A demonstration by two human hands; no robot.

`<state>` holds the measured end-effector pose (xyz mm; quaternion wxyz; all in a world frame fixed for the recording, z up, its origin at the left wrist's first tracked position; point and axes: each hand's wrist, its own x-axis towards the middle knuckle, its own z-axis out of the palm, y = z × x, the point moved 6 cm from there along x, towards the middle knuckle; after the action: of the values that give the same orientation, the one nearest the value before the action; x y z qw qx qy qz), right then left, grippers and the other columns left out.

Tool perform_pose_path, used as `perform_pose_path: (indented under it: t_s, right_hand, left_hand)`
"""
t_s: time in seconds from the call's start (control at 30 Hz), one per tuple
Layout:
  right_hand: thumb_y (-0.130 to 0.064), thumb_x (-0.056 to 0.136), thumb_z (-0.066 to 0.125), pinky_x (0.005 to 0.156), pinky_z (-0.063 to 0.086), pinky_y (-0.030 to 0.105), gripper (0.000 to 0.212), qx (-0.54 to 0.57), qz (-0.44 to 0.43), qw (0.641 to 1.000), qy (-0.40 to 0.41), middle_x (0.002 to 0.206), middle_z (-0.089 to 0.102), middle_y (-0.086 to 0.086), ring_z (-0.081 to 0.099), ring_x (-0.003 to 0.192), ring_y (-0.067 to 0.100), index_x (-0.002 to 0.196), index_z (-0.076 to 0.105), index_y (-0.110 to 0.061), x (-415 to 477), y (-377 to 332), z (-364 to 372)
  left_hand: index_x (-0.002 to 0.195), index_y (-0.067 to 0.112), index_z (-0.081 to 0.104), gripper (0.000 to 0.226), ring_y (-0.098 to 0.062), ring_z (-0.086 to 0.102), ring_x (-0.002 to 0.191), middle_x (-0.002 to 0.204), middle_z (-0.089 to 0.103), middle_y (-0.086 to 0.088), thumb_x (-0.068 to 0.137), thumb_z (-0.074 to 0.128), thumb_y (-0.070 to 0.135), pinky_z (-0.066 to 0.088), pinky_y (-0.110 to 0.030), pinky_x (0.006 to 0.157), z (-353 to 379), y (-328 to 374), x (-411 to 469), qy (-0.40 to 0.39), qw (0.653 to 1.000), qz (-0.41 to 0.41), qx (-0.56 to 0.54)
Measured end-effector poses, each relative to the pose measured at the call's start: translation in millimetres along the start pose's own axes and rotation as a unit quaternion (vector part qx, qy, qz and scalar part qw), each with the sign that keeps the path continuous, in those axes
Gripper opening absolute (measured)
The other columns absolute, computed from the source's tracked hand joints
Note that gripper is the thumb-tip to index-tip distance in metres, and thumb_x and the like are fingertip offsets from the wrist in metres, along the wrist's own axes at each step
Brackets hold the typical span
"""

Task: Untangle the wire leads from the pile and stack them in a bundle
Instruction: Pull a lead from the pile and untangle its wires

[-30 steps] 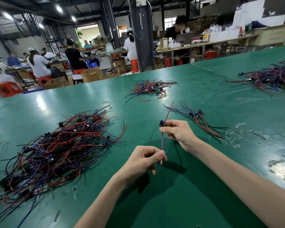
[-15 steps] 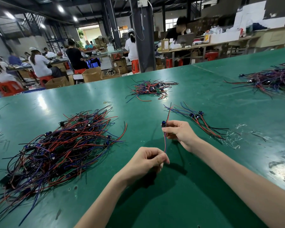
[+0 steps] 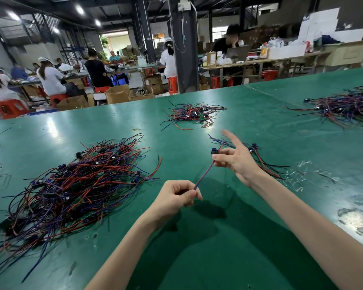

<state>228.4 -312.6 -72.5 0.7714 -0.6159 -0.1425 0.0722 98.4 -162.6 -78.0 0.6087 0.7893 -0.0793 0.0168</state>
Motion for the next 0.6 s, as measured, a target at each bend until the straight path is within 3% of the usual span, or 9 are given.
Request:
perform_pose_path:
  t_s: [0.1,0.23,0.33,0.4,0.5,0.6]
  right_hand:
    - [0.015,0.078,0.063,0.068,0.054,0.021,0.041,-0.092,-0.012,0.995,-0.036,0.072,0.051,0.006,0.054,0.065,0.013,0.115,0.065,-0.002,-2.6,-10.0,3.1]
    - [0.015,0.075,0.068,0.077,0.053,0.016,0.038,-0.169,-0.071,0.983,-0.004,0.085,0.065,0.007,0.061,0.072,0.010,0.109,0.066,-0.001,-4.2,-27.6,-9.7]
    - [0.007,0.074,0.074,0.075,0.049,0.010,0.027,-0.320,-0.179,0.929,0.043,0.085,0.067,0.007,0.062,0.073,0.013,0.098,0.071,-0.005,-9.4,-43.5,-15.6]
    - [0.007,0.072,0.075,0.070,0.046,0.008,0.026,-0.375,-0.212,0.902,0.028,0.085,0.065,0.007,0.060,0.072,0.017,0.096,0.072,-0.004,-12.3,-45.2,-13.3]
    - [0.005,0.074,0.074,0.076,0.044,0.017,0.032,-0.439,-0.208,0.873,-0.041,0.093,0.064,0.009,0.059,0.081,0.024,0.104,0.070,-0.007,-14.9,-35.8,-2.6]
    - [-0.005,0.083,0.069,0.097,0.034,0.018,0.046,-0.486,-0.186,0.845,-0.125,0.118,0.063,0.006,0.054,0.109,0.020,0.128,0.058,-0.010,-17.5,-17.7,14.9]
  left_hand:
    - [0.068,0.014,0.068,0.035,-0.004,0.049,0.054,0.063,0.061,0.002,0.090,0.053,-0.008,0.039,-0.015,0.058,-11.7,-2.6,1.0,0.038,0.999,-0.001,-0.013]
    - [0.072,0.016,0.073,0.030,-0.002,0.051,0.057,0.061,0.062,0.004,0.090,0.056,-0.001,0.039,-0.015,0.058,-29.3,-5.6,2.9,0.094,0.994,-0.008,-0.047]
    - [0.076,0.013,0.073,0.025,-0.002,0.049,0.057,0.057,0.059,0.009,0.091,0.056,0.002,0.039,-0.017,0.059,-41.7,-9.8,2.6,0.126,0.991,-0.020,-0.048]
    - [0.079,0.010,0.073,0.023,-0.004,0.046,0.056,0.055,0.056,0.010,0.091,0.055,0.003,0.038,-0.018,0.060,-46.7,-12.0,1.7,0.136,0.989,-0.027,-0.059]
    - [0.075,0.009,0.073,0.013,-0.006,0.045,0.054,0.055,0.052,0.008,0.083,0.063,0.008,0.040,-0.019,0.061,-47.1,-10.9,0.4,0.124,0.984,-0.034,-0.126]
    - [0.062,0.014,0.071,0.015,-0.005,0.057,0.066,0.073,0.062,0.003,0.071,0.059,0.015,0.045,-0.025,0.069,-46.7,-5.6,-0.2,0.108,0.975,-0.025,-0.193]
